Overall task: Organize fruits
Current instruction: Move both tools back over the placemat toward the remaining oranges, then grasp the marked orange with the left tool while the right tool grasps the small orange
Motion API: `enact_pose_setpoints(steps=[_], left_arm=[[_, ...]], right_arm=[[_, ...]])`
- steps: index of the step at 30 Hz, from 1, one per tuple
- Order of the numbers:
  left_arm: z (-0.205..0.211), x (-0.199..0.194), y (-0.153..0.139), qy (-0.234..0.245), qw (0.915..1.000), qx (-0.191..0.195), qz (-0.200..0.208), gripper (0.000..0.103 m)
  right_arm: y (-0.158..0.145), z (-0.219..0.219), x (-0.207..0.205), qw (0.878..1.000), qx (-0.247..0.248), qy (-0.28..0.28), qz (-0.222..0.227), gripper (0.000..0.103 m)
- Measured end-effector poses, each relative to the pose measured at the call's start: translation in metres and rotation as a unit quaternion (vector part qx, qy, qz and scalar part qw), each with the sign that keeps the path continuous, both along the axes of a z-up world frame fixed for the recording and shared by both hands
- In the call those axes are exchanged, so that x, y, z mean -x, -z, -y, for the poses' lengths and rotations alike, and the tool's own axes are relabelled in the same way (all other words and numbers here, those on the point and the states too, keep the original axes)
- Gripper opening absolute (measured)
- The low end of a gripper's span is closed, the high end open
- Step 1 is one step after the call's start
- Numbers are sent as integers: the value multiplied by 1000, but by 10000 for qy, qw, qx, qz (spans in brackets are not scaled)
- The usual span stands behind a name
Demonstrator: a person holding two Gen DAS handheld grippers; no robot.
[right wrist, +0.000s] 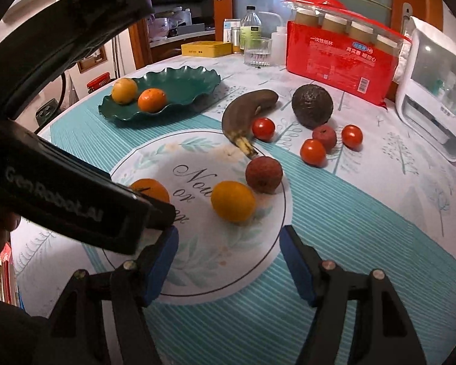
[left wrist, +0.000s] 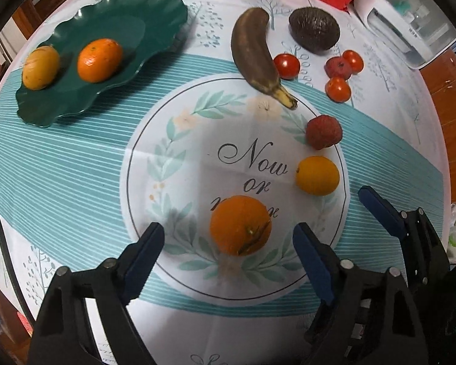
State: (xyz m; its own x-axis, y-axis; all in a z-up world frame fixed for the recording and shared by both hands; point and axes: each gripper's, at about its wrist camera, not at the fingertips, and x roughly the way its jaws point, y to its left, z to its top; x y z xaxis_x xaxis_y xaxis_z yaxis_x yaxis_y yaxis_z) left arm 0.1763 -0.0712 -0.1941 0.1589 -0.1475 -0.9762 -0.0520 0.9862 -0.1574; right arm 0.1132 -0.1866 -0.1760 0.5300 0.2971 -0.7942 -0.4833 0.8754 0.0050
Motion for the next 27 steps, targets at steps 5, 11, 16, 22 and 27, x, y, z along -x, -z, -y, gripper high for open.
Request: enact_pose_setpoints(steps=[5,11,16,22,27], left_arm=[[7,-5,7,70,9999,-63,-121,67],[15,-12,7,144,9996,-193,-116,45],[20,-13,6,194,9996,-154,-114,39],[14,-12,-1,167,9998,-75,-24,38],[9,-10,-7,162,9998,-82,72,38]], right_arm=[[5,1,-4,10000,-68,-16,-49,63],[8,0,-8,9998,-123,-32,-127,63],[8,-3,-14,9998,-164,22,-136,63],[9,-10,-20,9999,-153,-8,-52,62],[11,-18,-24,10000,-39,-38,-18,48]])
